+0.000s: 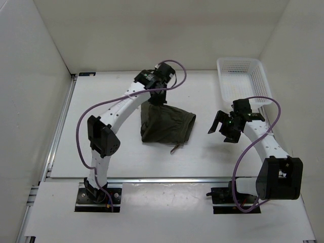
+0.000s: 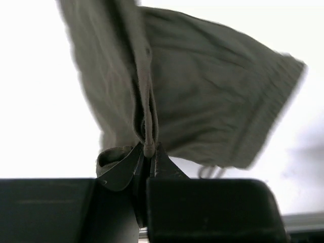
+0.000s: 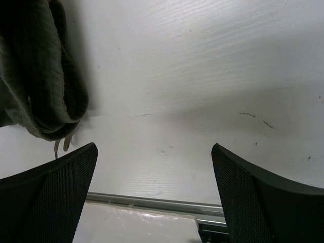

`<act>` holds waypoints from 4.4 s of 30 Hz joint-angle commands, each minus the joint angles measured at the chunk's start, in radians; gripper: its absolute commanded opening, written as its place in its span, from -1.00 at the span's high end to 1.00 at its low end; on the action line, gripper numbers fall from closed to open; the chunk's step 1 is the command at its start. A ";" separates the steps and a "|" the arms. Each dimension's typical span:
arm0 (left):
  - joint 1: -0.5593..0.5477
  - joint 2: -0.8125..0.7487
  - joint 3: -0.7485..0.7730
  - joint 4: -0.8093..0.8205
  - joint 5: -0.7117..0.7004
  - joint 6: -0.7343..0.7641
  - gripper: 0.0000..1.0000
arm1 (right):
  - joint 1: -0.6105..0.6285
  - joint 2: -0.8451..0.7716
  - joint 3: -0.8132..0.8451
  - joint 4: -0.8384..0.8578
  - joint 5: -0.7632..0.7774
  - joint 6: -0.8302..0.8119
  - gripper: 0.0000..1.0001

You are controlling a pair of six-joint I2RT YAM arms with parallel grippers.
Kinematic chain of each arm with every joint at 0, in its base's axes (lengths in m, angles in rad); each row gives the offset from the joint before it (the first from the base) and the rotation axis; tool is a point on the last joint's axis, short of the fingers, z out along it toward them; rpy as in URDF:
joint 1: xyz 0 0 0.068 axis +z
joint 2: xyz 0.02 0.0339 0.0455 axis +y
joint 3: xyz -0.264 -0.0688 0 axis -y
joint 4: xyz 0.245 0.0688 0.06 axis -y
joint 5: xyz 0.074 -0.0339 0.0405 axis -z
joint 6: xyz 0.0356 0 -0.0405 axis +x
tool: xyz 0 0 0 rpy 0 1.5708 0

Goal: Fold and stack the shorts
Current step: Fold the shorts

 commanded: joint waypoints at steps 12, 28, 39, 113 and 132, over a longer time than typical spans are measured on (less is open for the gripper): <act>-0.284 0.108 -0.030 0.047 0.109 -0.156 0.79 | -0.004 -0.041 -0.002 -0.020 0.007 -0.017 -0.95; -0.188 -0.107 -0.129 -0.036 0.057 -0.189 0.79 | 0.149 0.012 0.156 0.086 -0.363 0.038 -0.27; -0.177 -0.144 -0.133 -0.027 0.075 -0.199 0.79 | 0.360 0.311 0.394 0.053 -0.135 -0.109 -0.72; -0.225 0.089 0.143 0.107 0.351 -0.177 0.79 | 0.076 0.525 0.542 0.255 -0.446 0.506 1.00; -0.235 0.114 0.103 0.153 0.495 -0.084 0.79 | -0.015 0.272 0.419 0.135 -0.241 0.293 1.00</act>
